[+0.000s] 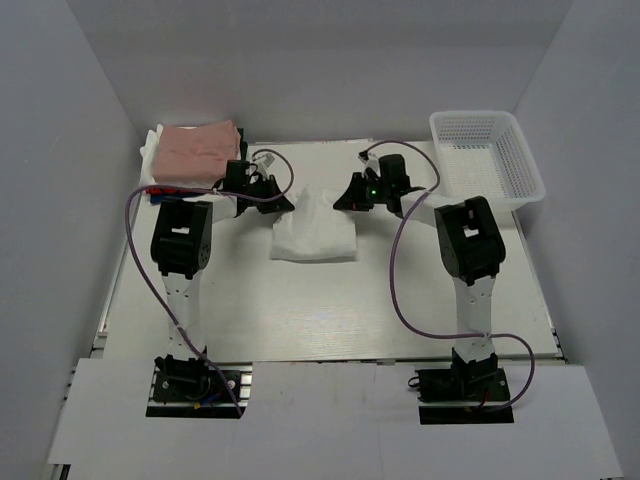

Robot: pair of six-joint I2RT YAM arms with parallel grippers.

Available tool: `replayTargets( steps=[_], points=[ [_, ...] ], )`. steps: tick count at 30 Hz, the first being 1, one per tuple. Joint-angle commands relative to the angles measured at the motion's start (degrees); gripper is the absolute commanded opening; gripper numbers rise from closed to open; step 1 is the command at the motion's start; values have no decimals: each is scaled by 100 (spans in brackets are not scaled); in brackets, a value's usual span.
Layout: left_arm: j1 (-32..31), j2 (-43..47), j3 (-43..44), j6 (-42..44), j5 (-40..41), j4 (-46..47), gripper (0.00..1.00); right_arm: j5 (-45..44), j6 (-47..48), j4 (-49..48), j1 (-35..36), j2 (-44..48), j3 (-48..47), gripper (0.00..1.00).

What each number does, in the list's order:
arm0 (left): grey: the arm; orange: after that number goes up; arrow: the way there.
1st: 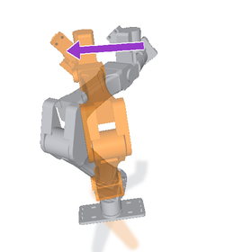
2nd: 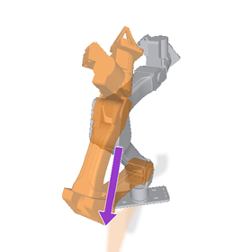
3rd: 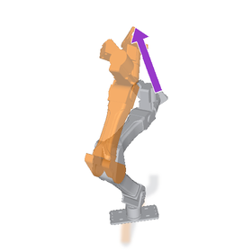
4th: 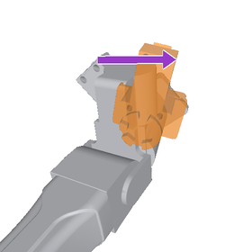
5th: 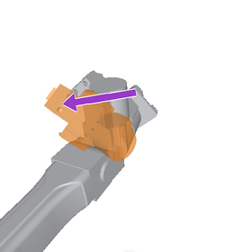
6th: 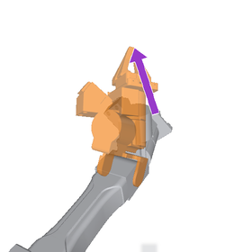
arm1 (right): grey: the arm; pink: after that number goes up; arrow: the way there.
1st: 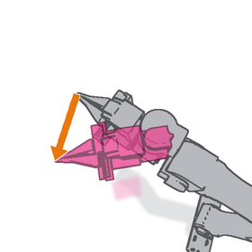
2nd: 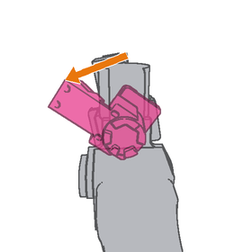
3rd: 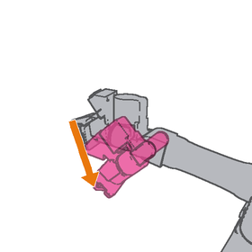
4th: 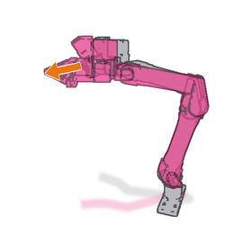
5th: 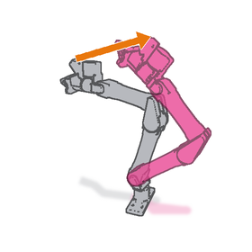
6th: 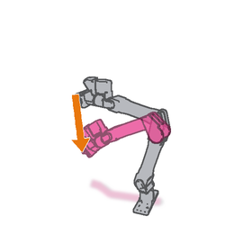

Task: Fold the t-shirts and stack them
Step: Fold the long partially folded tshirt into a neat square

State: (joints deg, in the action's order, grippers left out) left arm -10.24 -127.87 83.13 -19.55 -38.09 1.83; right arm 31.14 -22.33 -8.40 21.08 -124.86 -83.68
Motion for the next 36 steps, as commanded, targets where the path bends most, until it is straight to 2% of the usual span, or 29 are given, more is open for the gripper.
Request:
replayTargets(
  steps=[1,9,13,16,19,20,21,22,24,25,26,28,32,36],
  points=[
    [92,675,-209,-171,-411,574,0,763,-396,-1480,-183,576,299,0],
    [268,387,-87,-435,56,433,0,1087,-422,-1216,-508,76,396,0],
    [268,325,-34,-436,3,503,0,703,-204,-1007,-579,-4,423,0],
    [268,272,19,-331,-181,555,0,534,-62,-523,-596,-82,133,12],
    [268,219,89,-278,-410,495,0,481,53,-303,-596,-100,-61,35],
    [268,219,167,-277,-410,442,0,446,62,-198,-701,-65,-122,52],
    [268,219,255,-156,-410,294,0,455,131,-171,-597,-22,-175,78],
    [268,219,256,-102,-410,214,0,455,167,-127,-596,14,-201,91],
    [268,280,466,3,-349,-92,0,455,211,-39,-570,215,-228,91],
    [268,281,519,74,-236,-208,10,377,211,-21,-587,277,-184,91],
    [268,333,642,126,-182,-348,24,306,272,5,-570,417,-166,91],
    [268,473,643,180,211,-629,68,79,299,136,-579,637,-35,91],
    [207,737,826,443,811,-1236,100,-283,413,173,-570,1321,378,91],
    [154,790,898,662,1224,-1816,100,-529,413,286,-552,1701,799,91]
  ],
)
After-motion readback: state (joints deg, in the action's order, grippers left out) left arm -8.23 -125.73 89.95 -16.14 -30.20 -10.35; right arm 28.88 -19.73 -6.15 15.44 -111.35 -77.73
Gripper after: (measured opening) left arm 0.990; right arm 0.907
